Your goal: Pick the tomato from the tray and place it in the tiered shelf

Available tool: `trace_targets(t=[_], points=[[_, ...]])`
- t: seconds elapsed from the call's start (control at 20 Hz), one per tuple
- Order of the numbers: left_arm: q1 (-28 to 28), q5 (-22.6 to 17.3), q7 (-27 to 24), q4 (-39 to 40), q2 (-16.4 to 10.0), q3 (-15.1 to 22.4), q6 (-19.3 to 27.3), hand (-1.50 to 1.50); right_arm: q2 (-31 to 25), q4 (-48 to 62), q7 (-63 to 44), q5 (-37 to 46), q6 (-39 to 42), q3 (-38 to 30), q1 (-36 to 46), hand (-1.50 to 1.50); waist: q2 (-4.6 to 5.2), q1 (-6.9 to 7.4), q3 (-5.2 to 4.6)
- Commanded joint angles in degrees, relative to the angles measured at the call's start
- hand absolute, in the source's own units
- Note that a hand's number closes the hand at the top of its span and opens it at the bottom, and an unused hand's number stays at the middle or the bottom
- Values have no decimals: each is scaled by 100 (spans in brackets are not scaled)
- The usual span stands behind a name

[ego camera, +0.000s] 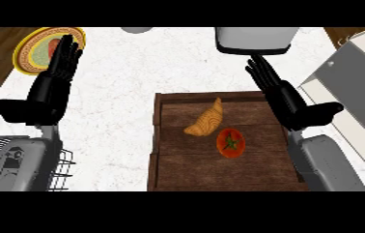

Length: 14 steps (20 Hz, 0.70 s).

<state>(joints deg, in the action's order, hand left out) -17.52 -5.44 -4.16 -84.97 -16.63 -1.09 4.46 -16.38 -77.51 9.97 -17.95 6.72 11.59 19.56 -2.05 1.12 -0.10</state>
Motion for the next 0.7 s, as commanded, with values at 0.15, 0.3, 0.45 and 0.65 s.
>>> trace_targets(t=[0.15, 0.3, 0.45, 0.65], points=[[456, -86, 624, 47, -41, -275, 67, 0, -394, -1004, 148, 1034, -1580, -570, -114, 150, 119, -324, 2], [655, -149, 952, 60, 27, -298, 89, 0, -1329, -460, -315, 1943, -2540, -1285, -372, 150, 114, -771, -74], [609, -370, 1295, -99, 33, -273, -71, 0, 135, -1096, -125, 614, -2736, -1491, -647, -150, 162, -463, 20], [668, -740, 1717, -538, -377, 103, 247, 0, 141, -1580, 88, 588, -2202, -1037, -793, -150, 148, -414, 19]])
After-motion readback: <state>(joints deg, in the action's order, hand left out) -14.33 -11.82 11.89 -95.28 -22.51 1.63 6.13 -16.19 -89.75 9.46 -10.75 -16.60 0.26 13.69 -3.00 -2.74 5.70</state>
